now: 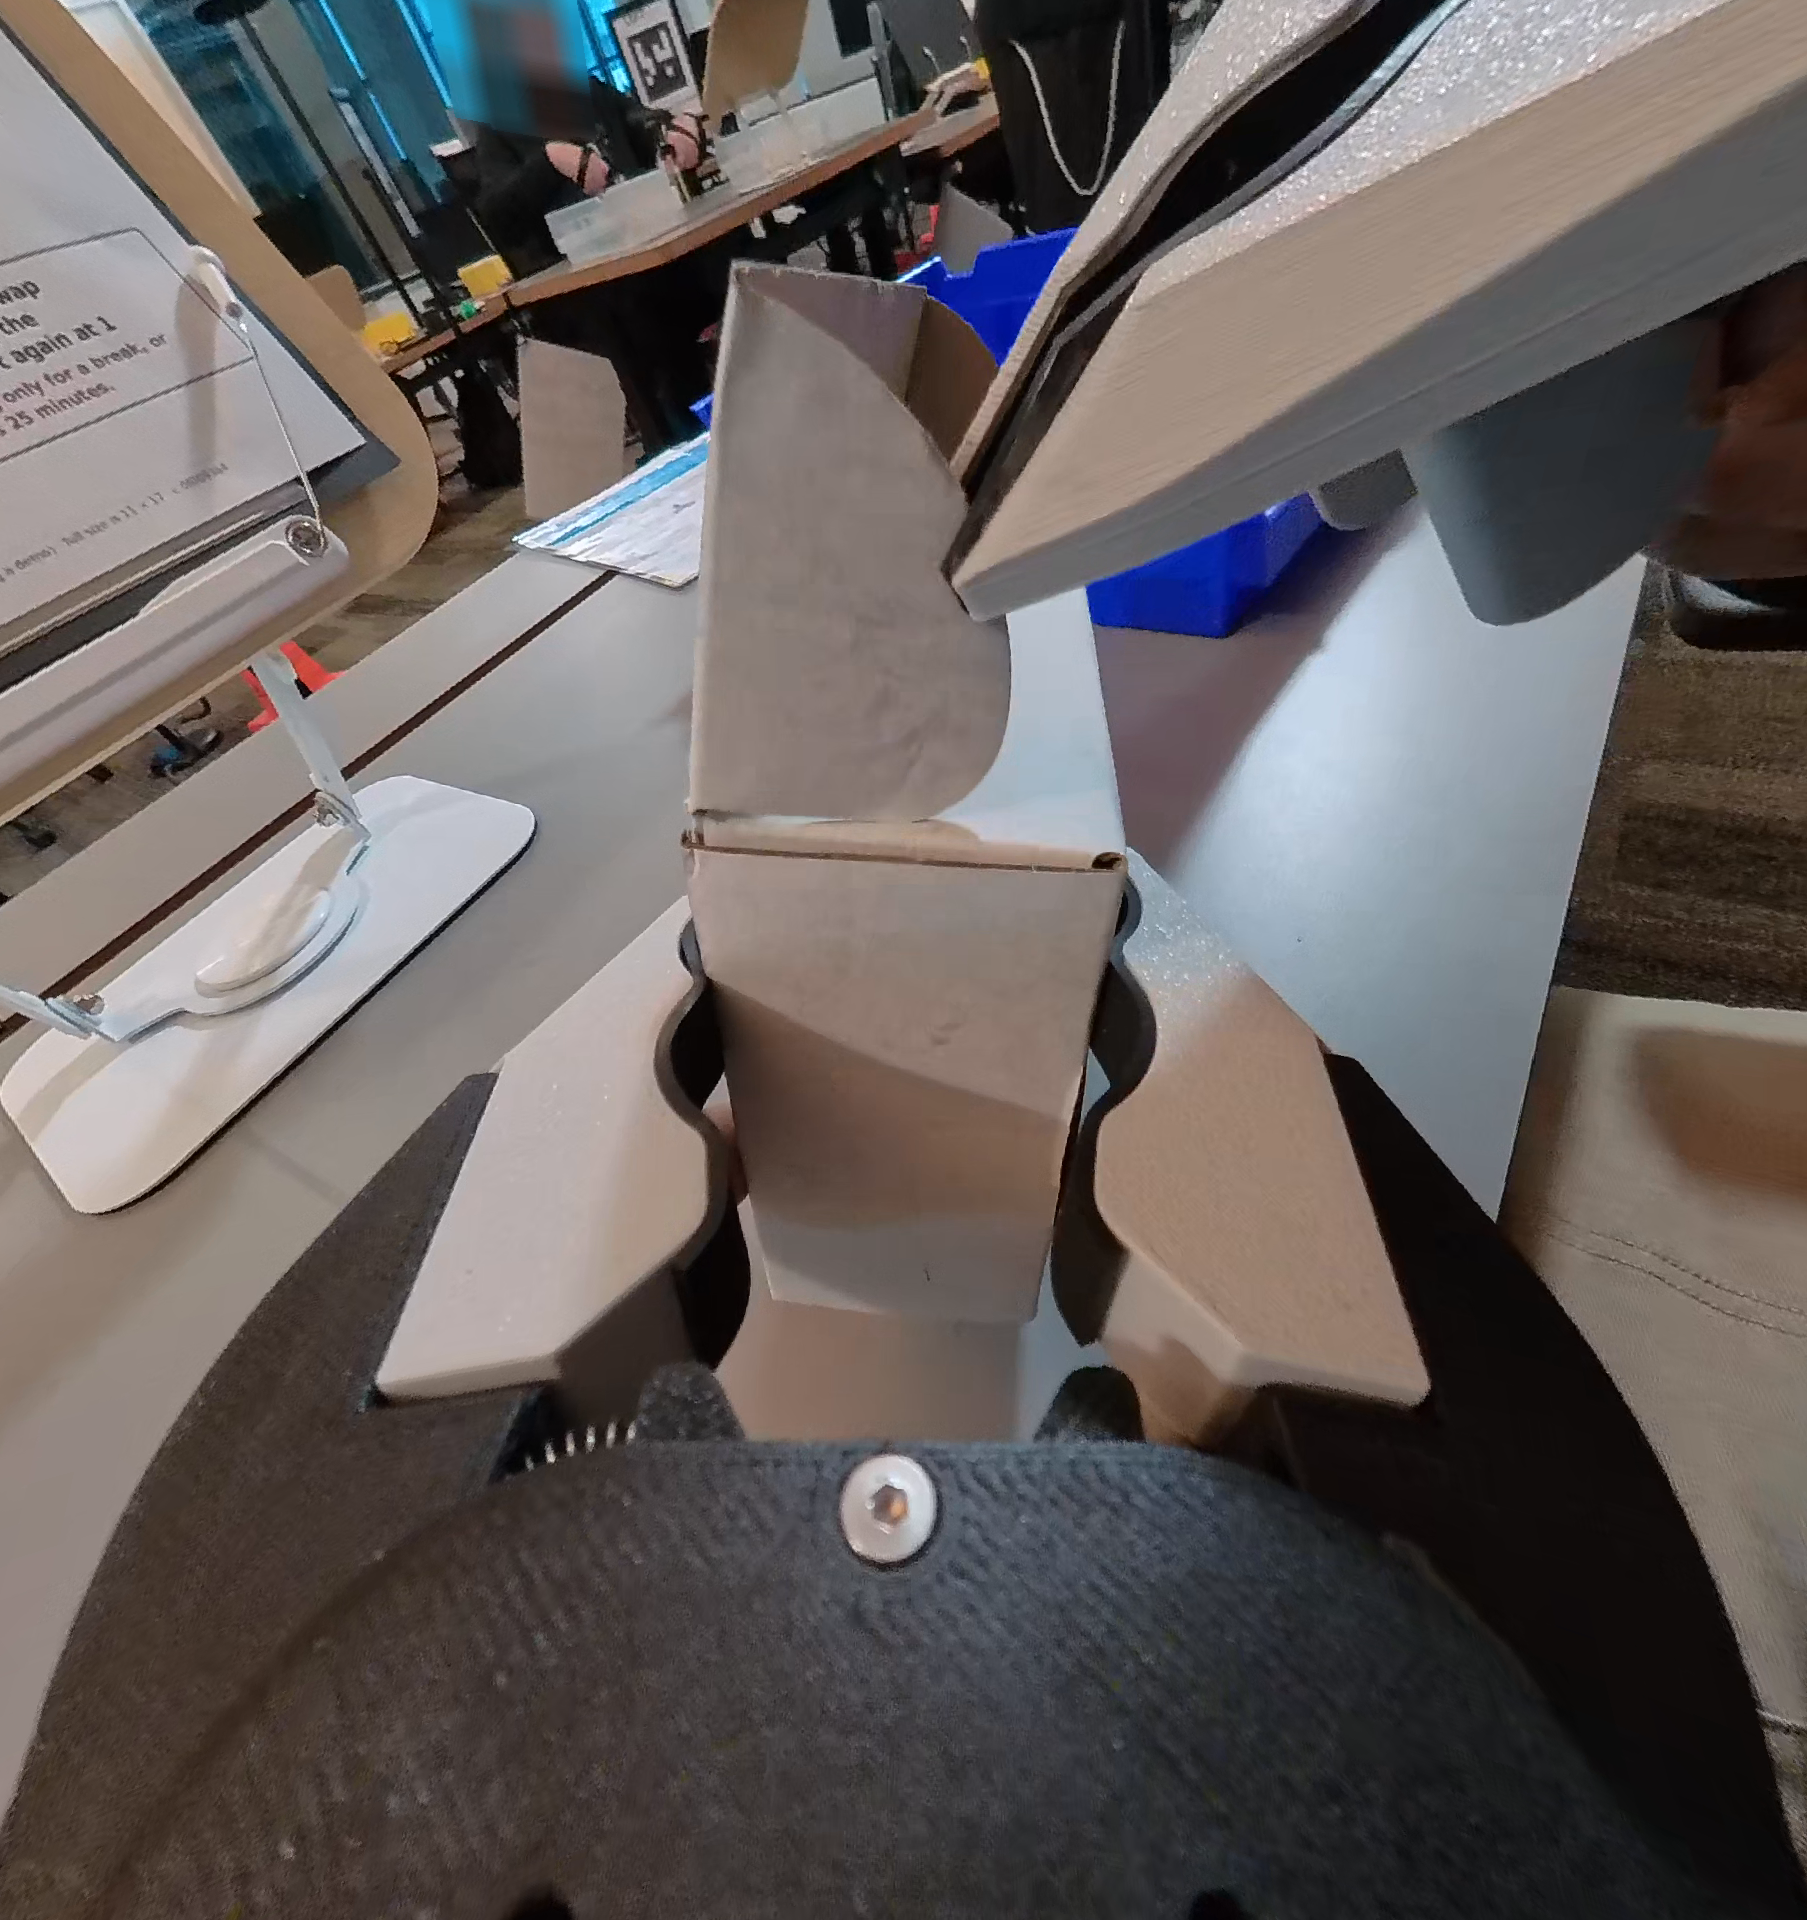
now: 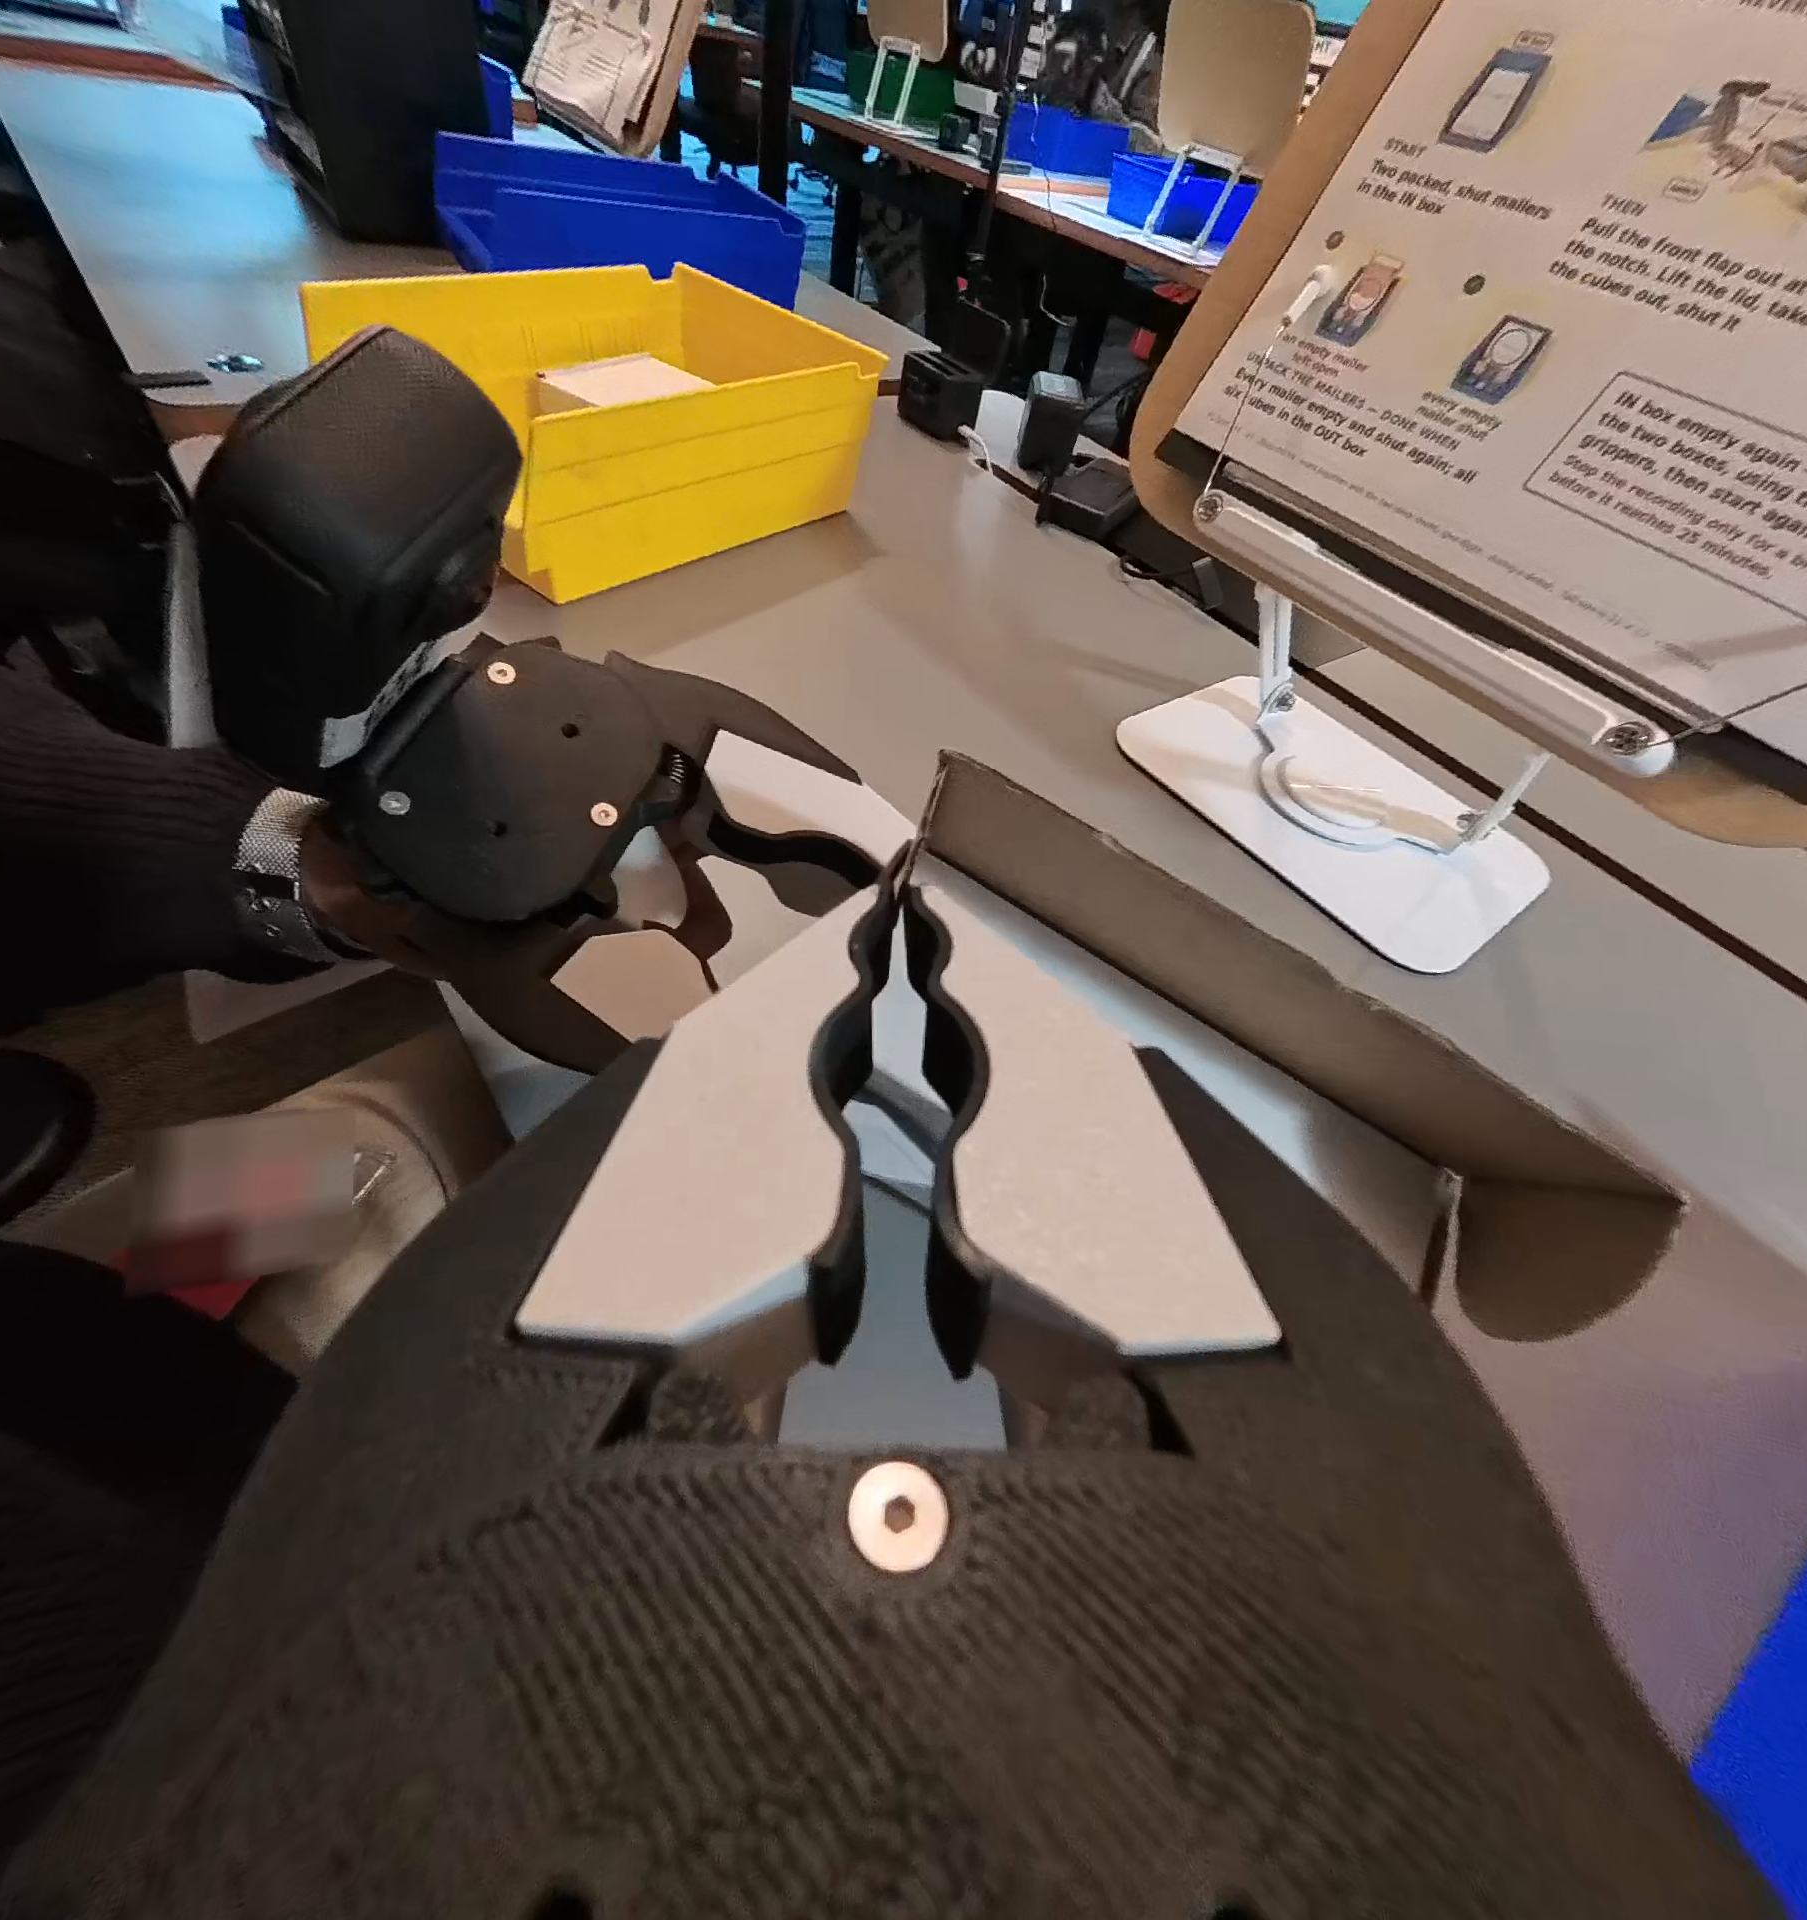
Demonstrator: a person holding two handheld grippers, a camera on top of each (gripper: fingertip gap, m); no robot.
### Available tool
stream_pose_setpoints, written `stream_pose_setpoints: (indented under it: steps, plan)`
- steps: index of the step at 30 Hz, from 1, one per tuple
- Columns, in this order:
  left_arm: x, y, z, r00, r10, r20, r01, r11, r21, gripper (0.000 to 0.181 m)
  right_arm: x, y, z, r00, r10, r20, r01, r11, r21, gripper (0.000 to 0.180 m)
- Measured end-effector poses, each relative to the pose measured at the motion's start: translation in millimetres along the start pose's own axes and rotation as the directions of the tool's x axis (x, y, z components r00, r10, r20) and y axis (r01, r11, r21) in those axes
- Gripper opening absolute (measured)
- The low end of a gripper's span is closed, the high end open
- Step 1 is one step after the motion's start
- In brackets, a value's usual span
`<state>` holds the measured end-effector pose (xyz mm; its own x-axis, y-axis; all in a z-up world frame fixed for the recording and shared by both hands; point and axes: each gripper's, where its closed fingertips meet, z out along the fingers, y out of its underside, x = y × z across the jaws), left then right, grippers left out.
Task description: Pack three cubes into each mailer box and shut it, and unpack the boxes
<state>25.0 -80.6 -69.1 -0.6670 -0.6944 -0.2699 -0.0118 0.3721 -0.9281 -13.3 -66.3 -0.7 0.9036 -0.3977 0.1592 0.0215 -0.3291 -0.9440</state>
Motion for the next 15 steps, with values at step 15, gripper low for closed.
stream_pose_setpoints:
  steps: [15]
  plan:
    - [-0.9, 2.2, 0.5, 1.0, -0.022, -0.006, 0.022, 1.0, 0.0, 0.07, -4.1, 1.0, 3.9, 0.998, 0.052, 0.03, -0.052, 0.999, 0.002, 0.001]
